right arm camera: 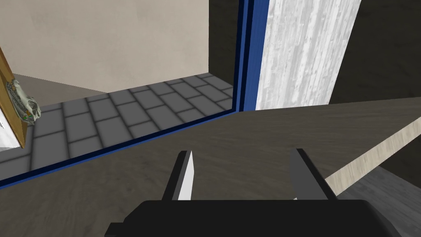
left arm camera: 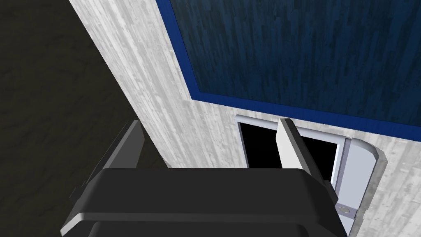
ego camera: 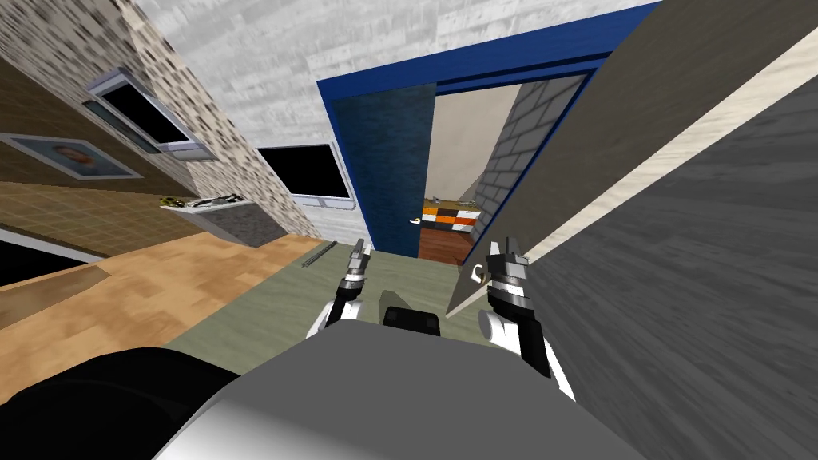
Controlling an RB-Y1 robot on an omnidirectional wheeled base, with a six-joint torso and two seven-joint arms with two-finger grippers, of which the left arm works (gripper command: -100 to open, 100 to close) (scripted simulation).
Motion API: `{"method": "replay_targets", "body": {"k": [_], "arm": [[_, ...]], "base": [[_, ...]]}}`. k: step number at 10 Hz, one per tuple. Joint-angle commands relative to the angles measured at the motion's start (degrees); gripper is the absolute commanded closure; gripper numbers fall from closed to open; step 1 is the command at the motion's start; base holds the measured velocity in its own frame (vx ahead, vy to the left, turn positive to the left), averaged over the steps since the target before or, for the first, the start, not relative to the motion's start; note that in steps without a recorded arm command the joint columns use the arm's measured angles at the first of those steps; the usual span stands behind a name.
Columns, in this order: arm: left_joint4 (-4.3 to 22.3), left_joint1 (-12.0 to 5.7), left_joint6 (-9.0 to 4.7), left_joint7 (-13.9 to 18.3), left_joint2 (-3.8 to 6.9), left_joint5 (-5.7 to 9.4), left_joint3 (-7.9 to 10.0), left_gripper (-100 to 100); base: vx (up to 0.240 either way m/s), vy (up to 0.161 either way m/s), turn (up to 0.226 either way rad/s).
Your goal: Pull the door open
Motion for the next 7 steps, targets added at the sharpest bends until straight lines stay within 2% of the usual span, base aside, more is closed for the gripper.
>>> {"method": "replay_targets", "body": {"k": [1,7], "arm": [[2.16,-0.25,-0.40,-0.08,0.22,0.00,-0.10,-100],[9.39,-0.66,-2.23,-0.39,0.62,0.00,-0.58,-100]], "base": [[0.148,-0.009,-0.085],[0.126,0.000,-0.079]]}}
